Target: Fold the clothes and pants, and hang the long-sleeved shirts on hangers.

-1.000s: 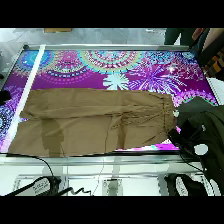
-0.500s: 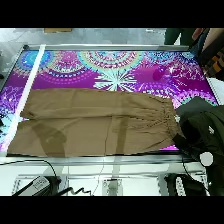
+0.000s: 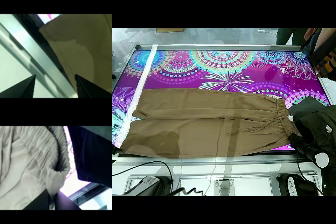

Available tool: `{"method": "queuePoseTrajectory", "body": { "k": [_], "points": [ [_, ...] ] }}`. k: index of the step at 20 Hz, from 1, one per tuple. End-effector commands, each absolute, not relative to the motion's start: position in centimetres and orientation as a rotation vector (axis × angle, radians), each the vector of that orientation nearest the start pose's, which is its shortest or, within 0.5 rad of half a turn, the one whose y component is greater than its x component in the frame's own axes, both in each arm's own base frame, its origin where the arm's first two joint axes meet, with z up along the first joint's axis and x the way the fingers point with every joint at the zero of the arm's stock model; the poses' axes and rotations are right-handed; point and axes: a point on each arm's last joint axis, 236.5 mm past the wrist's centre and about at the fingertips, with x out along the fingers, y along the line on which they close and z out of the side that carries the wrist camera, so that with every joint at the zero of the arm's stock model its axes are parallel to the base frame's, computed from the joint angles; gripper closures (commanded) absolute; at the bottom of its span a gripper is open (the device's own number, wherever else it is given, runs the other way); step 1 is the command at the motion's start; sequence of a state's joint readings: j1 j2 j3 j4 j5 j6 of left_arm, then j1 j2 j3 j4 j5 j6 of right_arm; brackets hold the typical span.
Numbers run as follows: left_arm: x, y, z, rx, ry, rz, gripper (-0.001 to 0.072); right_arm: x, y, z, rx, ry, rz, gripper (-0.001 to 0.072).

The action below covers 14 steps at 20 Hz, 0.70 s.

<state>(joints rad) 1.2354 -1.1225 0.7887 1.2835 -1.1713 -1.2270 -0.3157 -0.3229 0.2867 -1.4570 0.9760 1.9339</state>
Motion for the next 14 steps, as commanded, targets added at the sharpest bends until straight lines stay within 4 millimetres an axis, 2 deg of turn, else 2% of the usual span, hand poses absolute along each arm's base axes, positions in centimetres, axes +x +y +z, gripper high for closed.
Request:
{"method": "queuePoseTrajectory", "body": {
  "k": [1,2,3,6,10,12,13,14],
  "points": [
    [14.4,25.7,-6.4,-0.956,1.004,0.695,0.0144,20.7,-4.5,-3.3,0.593,0.935,-0.414,0.0680],
    [14.6,25.7,-6.9,-0.969,0.978,0.687,0.0215,20.7,-4.5,-3.3,0.593,0.935,-0.414,0.0680],
    [14.9,25.3,-7.6,-0.978,0.974,0.658,0.0242,20.7,-4.5,-3.3,0.592,0.935,-0.414,0.0680],
    [17.0,24.8,-8.8,-1.044,0.916,0.590,0.0227,20.7,-4.5,-3.3,0.591,0.935,-0.413,0.0680],
    [17.2,24.5,-11.3,-1.095,0.945,0.561,0.0212,20.7,-4.5,-3.3,0.591,0.935,-0.413,0.0680],
    [18.1,24.3,-11.9,-1.088,0.942,0.535,0.0220,20.7,-4.5,-3.3,0.591,0.936,-0.413,0.0680],
    [18.9,24.1,-11.8,-1.063,0.934,0.501,0.0257,20.7,-4.4,-3.3,0.591,0.938,-0.413,0.0680],
    [19.9,24.0,-11.6,-1.040,0.921,0.470,0.0379,20.6,-4.4,-3.3,0.592,0.941,-0.413,0.0680]
  ]
}}
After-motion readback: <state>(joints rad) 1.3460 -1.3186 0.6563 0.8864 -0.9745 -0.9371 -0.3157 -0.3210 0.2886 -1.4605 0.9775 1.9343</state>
